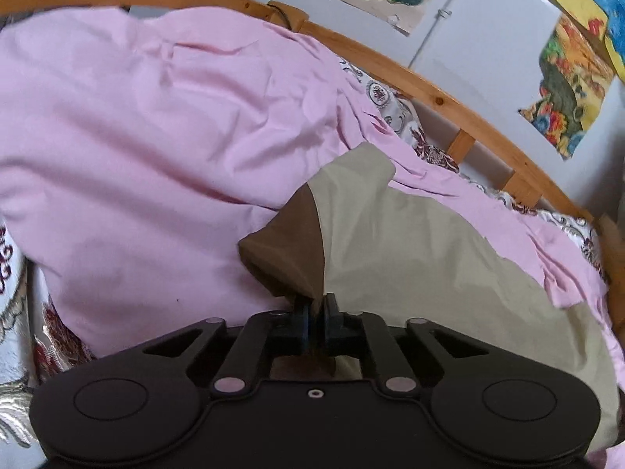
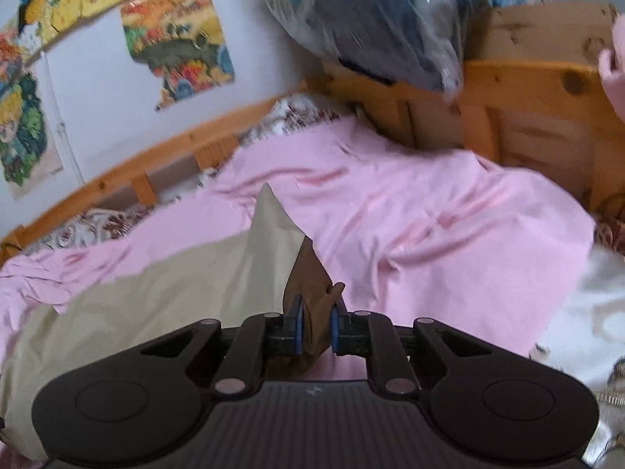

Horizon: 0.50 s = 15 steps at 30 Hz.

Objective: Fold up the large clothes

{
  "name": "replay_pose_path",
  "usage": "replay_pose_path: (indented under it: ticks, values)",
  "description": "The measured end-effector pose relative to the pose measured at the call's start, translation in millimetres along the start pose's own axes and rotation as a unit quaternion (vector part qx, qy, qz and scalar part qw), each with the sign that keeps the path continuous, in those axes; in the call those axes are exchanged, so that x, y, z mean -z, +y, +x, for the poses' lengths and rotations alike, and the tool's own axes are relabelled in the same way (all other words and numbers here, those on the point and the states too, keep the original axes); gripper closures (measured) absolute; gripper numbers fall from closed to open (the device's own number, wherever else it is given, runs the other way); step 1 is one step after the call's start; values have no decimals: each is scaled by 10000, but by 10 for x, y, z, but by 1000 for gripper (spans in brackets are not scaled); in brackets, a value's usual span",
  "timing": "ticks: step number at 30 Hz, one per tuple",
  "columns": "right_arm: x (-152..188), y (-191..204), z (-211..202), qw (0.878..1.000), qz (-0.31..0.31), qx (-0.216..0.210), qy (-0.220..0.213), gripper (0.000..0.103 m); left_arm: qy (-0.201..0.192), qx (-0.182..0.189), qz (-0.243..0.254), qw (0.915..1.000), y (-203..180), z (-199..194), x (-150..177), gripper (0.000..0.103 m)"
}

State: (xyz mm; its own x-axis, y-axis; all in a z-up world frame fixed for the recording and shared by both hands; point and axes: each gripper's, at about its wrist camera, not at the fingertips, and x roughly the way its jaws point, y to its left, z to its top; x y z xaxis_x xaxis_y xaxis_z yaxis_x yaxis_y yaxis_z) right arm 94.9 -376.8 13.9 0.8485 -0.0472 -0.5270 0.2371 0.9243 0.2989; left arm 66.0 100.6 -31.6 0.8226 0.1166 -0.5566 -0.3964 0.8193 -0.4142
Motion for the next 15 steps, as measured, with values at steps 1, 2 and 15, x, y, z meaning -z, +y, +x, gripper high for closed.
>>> replay_pose_path:
  ticks: [1,2,15]
  values:
    - [9,12,19,10000,-39,70,6,82,23,5,-60,10000,21,26,0,86]
    - [17,33,36,9998,-76,165,-8,78,46,8,-118,9999,30,46,3,83]
    - [410,1113,231,9640,-2420,-139,-1097,4,120,246,-718,9970,133,231,192,10]
